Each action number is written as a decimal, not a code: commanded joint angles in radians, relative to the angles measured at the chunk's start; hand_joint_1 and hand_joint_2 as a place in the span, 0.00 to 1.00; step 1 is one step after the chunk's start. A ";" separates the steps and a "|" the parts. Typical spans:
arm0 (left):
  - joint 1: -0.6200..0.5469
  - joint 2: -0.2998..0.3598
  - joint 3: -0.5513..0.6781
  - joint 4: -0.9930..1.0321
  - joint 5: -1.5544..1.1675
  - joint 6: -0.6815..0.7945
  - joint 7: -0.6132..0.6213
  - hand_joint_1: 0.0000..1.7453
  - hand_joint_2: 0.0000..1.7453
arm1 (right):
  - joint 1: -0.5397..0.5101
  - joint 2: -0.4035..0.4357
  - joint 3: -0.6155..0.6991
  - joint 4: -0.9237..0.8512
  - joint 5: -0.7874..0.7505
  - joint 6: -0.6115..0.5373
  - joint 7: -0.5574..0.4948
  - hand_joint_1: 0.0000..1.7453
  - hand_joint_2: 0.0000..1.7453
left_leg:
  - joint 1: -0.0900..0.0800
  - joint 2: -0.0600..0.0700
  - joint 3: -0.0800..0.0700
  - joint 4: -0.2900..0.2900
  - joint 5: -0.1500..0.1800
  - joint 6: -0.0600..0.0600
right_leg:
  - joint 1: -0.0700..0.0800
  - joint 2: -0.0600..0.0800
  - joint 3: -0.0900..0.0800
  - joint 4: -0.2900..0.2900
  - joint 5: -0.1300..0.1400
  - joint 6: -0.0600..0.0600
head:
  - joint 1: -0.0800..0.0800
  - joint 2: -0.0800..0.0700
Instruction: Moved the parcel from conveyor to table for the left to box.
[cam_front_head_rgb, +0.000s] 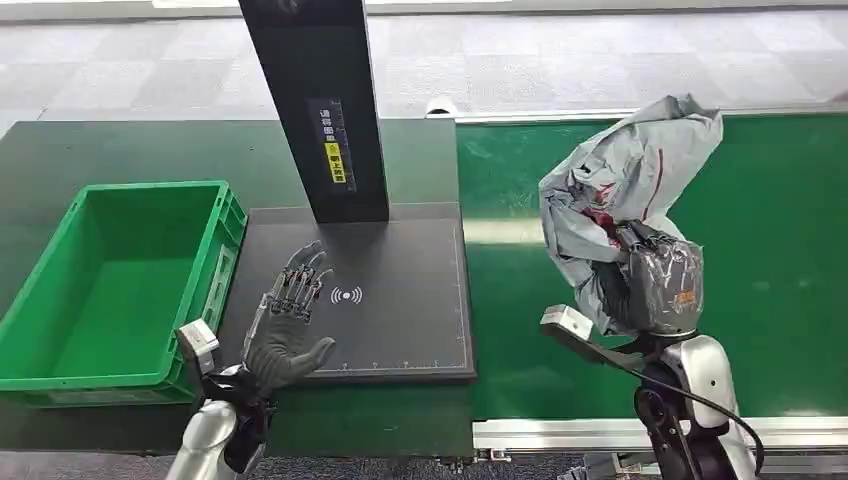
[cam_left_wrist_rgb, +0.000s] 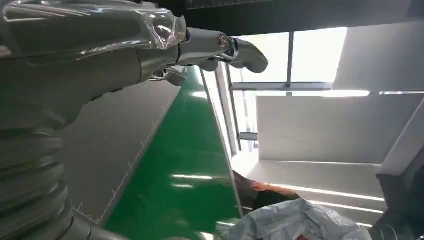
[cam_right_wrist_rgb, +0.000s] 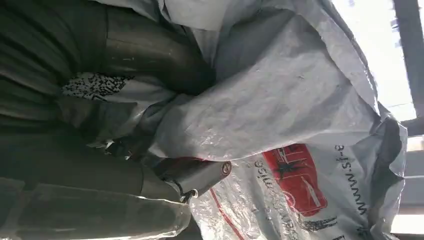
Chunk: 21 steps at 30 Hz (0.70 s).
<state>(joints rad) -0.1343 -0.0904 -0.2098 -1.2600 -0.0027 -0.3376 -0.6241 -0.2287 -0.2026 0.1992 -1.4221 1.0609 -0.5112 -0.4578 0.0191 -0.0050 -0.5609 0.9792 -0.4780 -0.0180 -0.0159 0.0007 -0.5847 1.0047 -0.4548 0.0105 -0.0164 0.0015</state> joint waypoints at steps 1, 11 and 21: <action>-0.024 0.003 -0.008 0.048 0.003 -0.009 -0.007 0.00 1.00 | -0.194 -0.037 0.254 0.173 0.077 0.088 -0.006 1.00 1.00 | -0.001 0.003 0.001 0.000 0.000 0.001 | 0.000 0.003 0.000 0.000 0.001 -0.001 | 0.000 0.000; -0.057 0.007 -0.008 0.095 0.002 -0.015 -0.019 0.00 1.00 | -0.363 -0.024 0.489 0.475 0.116 0.250 -0.037 1.00 1.00 | 0.000 0.003 0.002 -0.001 0.000 0.000 | 0.000 0.003 0.001 0.000 0.001 -0.001 | 0.000 0.000; -0.058 0.009 -0.025 0.099 0.016 -0.007 -0.023 0.00 1.00 | -0.533 0.027 0.701 0.641 0.045 0.320 -0.107 1.00 1.00 | 0.000 0.002 0.001 0.000 0.000 0.001 | 0.000 0.002 0.000 0.000 0.001 -0.001 | 0.000 0.000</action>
<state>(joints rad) -0.1599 -0.0969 -0.2117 -1.2257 0.0008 -0.3411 -0.6470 -0.6064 -0.2278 0.6999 -0.9824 1.1315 -0.2060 -0.5341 0.0192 -0.0057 -0.5609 0.9794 -0.4776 -0.0183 -0.0158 0.0007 -0.5851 1.0048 -0.4547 0.0104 -0.0164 0.0015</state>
